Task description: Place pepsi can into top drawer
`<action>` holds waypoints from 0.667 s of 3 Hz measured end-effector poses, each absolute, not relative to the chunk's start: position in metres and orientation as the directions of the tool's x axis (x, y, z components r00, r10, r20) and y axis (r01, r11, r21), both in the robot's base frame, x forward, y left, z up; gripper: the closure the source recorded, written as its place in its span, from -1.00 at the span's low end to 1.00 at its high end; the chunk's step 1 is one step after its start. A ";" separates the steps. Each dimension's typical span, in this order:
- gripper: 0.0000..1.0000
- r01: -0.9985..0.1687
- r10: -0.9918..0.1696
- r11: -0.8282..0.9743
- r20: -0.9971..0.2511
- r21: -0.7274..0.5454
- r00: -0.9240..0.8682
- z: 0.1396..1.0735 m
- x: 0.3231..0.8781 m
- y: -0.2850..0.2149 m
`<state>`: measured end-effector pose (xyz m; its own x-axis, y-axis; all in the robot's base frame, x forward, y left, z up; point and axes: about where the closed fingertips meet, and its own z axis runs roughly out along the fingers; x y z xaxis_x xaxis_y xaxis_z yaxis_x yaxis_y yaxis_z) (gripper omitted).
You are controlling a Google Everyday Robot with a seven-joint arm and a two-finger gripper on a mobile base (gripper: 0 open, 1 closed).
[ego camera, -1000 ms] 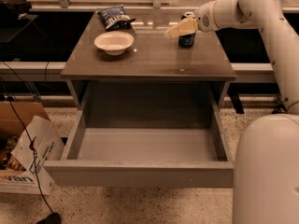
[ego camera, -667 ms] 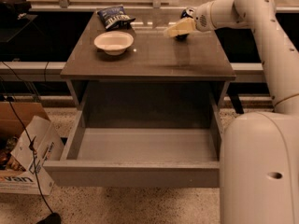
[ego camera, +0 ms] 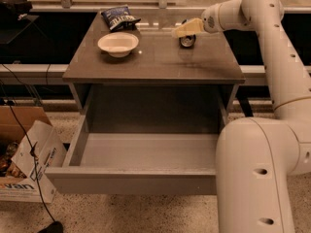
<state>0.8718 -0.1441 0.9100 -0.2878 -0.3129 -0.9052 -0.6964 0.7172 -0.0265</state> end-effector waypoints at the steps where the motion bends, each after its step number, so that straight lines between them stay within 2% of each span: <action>1: -1.00 -0.673 -0.307 0.739 -0.901 -0.022 -0.308 0.902 0.885 -0.143; 2: -1.00 -0.671 -0.306 0.741 -0.900 -0.020 -0.310 0.902 0.886 -0.143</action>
Offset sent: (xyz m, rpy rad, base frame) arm 0.0384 -0.0084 -0.0005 -0.0038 0.0250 -0.0634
